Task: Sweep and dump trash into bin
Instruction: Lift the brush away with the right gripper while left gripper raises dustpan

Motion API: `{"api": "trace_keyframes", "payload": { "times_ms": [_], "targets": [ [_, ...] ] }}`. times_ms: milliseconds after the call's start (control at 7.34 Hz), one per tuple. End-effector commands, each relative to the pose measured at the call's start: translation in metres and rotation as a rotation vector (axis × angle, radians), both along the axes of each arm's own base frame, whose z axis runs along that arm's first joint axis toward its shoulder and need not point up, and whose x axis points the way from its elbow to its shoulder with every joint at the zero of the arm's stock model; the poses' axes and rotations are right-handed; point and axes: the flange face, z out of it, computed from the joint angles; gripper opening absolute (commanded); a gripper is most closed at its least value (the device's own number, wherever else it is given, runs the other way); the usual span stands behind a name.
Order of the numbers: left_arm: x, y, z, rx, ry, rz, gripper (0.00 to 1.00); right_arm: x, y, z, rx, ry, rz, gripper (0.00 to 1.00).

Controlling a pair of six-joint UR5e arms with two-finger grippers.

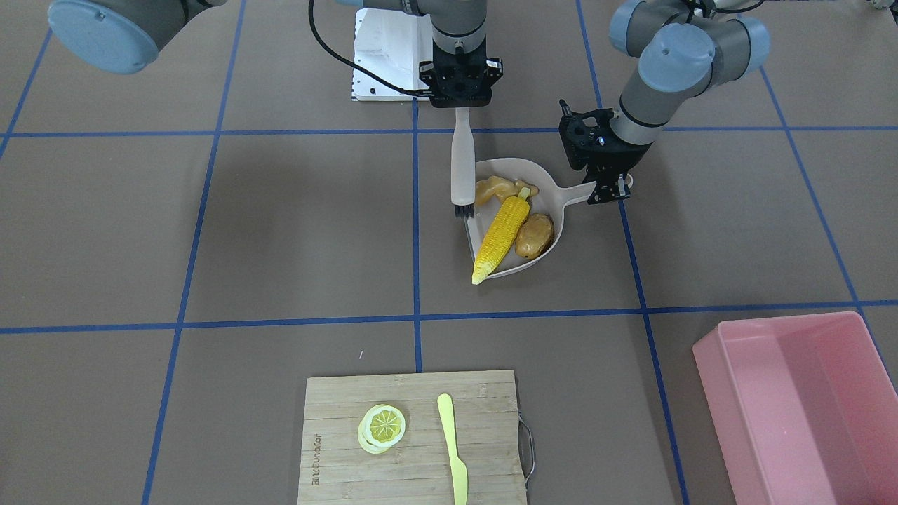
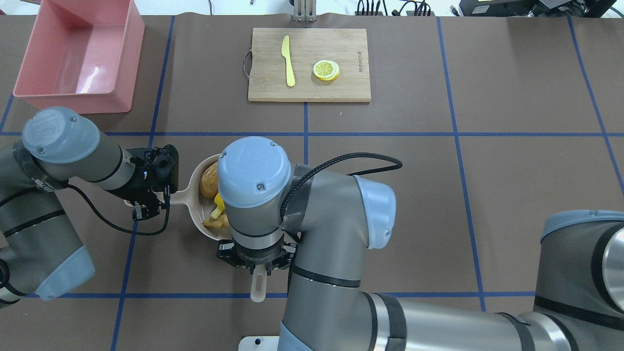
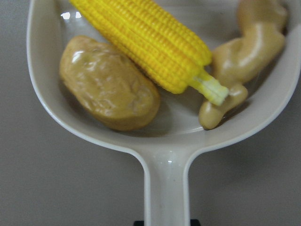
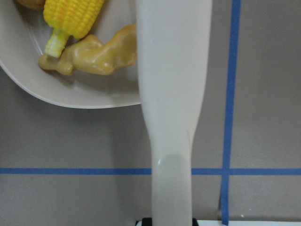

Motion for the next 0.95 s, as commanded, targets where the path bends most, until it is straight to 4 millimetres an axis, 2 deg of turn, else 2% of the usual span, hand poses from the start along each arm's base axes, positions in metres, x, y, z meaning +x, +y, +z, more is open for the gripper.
{"api": "trace_keyframes", "payload": {
  "times_ms": [0, 272, 409, 545, 817],
  "targets": [
    [-0.007, -0.003, -0.003, 0.004, 0.008, -0.01, 0.0, 0.091, -0.014, 0.018, 0.032, 0.03, 0.032, 0.0],
    [-0.01, -0.003, -0.003, 0.007, 0.012, -0.009, 0.0, 0.157, -0.046, 0.069, 0.099, 0.047, 0.061, 0.0],
    [-0.012, -0.004, -0.005, 0.021, 0.031, -0.015, 0.0, 0.191, -0.07, 0.094, 0.138, 0.063, 0.076, 0.0],
    [-0.013, -0.004, -0.008, 0.033, 0.05, -0.017, 0.0, 0.222, -0.085, 0.113, 0.173, 0.069, 0.073, 0.0],
    [-0.013, -0.002, -0.02, 0.021, 0.139, -0.072, 0.0, 0.266, -0.107, 0.152, 0.187, 0.073, 0.026, 0.0]
  ]
}}
